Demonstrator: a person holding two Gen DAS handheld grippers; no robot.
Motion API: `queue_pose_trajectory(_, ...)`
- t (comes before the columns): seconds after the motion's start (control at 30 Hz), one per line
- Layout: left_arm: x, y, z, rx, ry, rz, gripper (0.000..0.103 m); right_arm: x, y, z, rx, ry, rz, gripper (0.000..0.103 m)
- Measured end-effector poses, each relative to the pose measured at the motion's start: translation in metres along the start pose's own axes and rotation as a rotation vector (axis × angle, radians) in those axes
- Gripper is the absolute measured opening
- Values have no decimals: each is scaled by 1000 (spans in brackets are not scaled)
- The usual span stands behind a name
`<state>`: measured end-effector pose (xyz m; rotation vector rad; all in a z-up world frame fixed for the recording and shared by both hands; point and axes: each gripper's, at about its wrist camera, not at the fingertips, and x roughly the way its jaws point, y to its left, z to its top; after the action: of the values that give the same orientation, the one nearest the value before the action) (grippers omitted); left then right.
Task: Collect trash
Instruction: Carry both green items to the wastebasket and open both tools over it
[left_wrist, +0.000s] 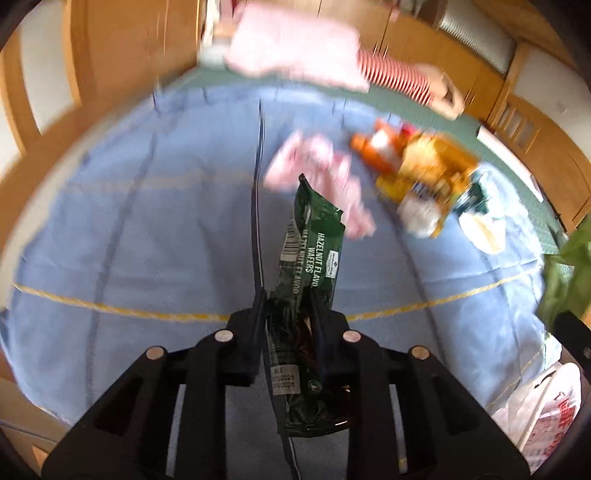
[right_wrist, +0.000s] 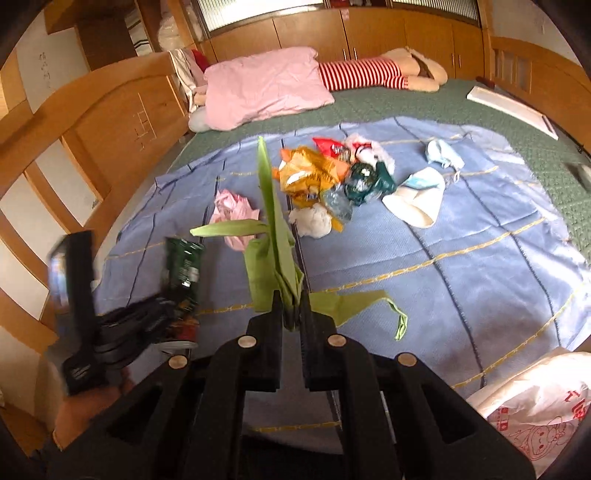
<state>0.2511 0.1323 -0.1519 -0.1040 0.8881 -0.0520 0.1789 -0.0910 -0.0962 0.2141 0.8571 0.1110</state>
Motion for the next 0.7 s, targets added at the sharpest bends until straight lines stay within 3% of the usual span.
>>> queue_pose_trajectory(0.17,-75,-18,-8,53,-177,32,23,-32,-2,-1,-36,-58,26,9)
queue_pose_trajectory(0.33,-144,-58,-29,100,-293,19,24,-65,-10,-5,-76,-111,34,9)
queue_pose_trajectory(0.53,-193,-112,-48,212,-354,19,24,-112,-35,-11,-99,-171,59,9)
queue_pose_trajectory(0.7,-213,-142,-62,271,-376,-1,24,-146,-76,-24,-130,-179,15,9)
